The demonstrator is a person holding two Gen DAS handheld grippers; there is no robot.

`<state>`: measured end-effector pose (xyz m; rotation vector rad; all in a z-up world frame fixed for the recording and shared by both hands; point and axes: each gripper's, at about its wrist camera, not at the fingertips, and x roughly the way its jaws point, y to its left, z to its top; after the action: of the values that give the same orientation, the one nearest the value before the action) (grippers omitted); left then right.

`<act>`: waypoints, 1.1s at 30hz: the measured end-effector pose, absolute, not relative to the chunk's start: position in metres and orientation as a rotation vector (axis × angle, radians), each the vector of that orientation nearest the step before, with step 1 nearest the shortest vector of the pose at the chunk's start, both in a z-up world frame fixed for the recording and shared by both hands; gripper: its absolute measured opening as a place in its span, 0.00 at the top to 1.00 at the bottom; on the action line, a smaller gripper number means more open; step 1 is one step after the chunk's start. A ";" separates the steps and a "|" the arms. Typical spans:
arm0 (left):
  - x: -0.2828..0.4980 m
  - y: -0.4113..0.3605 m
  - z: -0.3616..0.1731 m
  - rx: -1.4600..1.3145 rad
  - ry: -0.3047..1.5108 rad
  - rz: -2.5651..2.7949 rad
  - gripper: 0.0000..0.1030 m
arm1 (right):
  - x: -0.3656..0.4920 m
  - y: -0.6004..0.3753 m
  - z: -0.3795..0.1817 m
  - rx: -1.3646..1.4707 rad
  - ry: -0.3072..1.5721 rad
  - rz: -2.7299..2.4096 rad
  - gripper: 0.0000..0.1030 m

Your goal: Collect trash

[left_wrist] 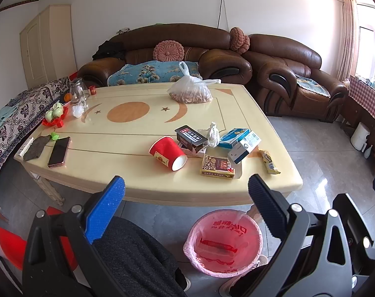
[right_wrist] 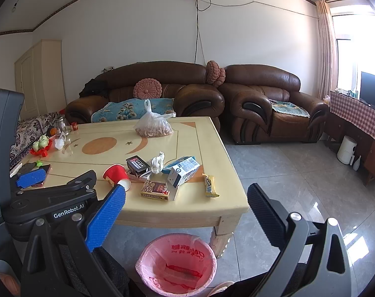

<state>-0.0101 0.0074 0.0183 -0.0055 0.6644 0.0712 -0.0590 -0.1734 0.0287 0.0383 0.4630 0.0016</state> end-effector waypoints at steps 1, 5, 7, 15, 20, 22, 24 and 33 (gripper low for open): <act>-0.010 0.007 0.018 -0.003 0.665 0.072 0.05 | -0.058 -0.173 0.028 0.041 0.466 0.004 0.06; -0.008 0.009 0.014 -0.010 0.682 0.057 0.05 | -0.052 -0.177 0.020 0.065 0.481 0.030 0.06; -0.004 0.009 0.011 -0.006 0.692 0.059 0.05 | -0.047 -0.179 0.017 0.075 0.491 0.034 0.06; 0.013 0.025 -0.006 -0.010 0.734 0.075 0.05 | -0.031 -0.189 0.005 0.073 0.497 0.012 0.06; 0.029 0.038 -0.020 -0.034 0.775 0.084 0.05 | -0.016 -0.190 -0.005 0.045 0.516 -0.007 0.06; 0.036 0.042 -0.026 -0.051 0.793 0.085 0.05 | -0.008 -0.192 -0.010 0.041 0.528 -0.010 0.06; 0.043 0.046 -0.031 -0.069 0.811 0.077 0.05 | 0.000 -0.194 -0.014 0.046 0.540 -0.008 0.06; 0.078 0.050 -0.048 -0.135 0.886 0.089 0.05 | 0.043 -0.215 -0.035 0.059 0.601 -0.034 0.06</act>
<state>0.0778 0.0501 -0.0482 -0.1350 0.8857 0.0894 0.0433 -0.2148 -0.0350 0.0591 0.6008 -0.0336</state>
